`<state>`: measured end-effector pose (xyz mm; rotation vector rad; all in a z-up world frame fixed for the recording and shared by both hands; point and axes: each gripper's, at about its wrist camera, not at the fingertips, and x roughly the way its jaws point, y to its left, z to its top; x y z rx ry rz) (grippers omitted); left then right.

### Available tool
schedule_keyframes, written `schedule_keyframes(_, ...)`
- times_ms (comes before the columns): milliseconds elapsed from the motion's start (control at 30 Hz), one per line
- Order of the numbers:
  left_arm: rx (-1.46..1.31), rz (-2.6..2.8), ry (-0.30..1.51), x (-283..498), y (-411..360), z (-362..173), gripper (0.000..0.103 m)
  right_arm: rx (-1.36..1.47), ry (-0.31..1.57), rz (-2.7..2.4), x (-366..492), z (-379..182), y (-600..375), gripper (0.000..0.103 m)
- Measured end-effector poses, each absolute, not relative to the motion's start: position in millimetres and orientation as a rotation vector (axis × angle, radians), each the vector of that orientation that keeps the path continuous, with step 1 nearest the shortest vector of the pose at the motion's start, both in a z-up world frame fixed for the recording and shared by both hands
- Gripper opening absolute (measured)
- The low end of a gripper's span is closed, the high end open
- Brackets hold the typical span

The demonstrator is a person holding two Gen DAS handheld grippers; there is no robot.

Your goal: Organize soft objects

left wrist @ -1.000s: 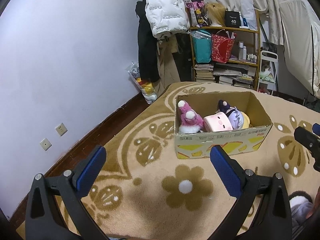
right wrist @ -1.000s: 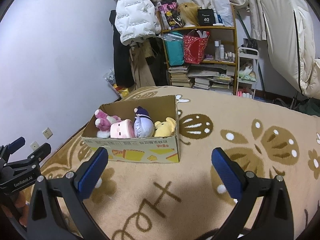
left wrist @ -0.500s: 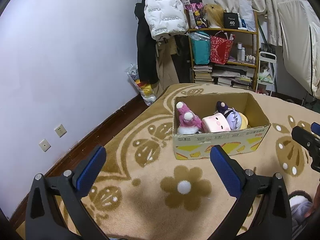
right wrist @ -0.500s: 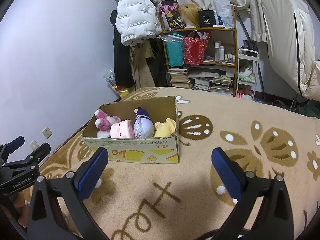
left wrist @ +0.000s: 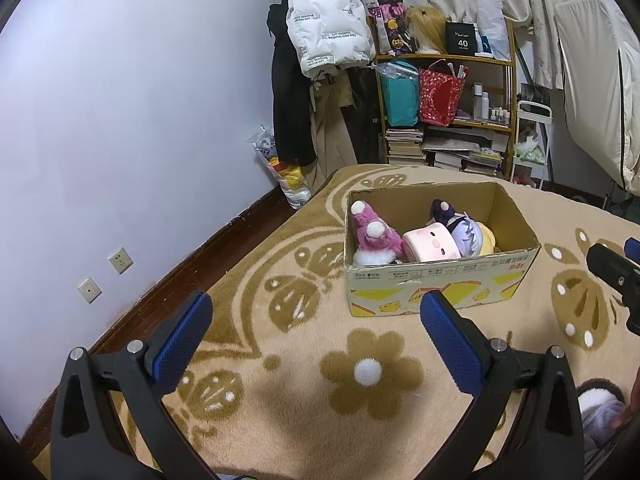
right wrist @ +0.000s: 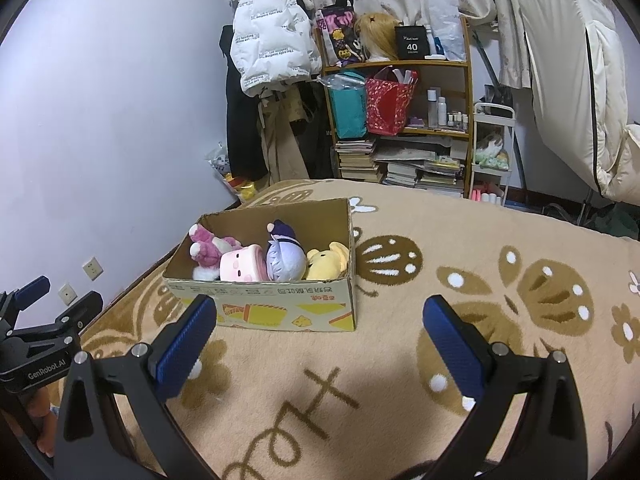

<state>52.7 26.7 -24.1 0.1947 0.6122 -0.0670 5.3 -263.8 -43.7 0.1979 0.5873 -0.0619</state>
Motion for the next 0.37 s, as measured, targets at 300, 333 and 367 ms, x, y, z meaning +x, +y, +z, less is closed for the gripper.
schedule_keyframes(300,0.197,-0.067,0.618,52.8,26.5,-24.9,0.103,0.196,0.587,-0.062,4.1,-43.0,-262.6,0.103)
schedule_keyframes(333,0.198,-0.066,0.619,52.9,26.6,-24.9,0.103,0.196,0.587,-0.062,4.0,-43.1,-262.3,0.103)
schedule_keyframes(367,0.2,-0.067,0.622,53.2,26.3,-25.0,0.103,0.197,0.587,-0.061,4.0,-43.2,-262.2,0.103)
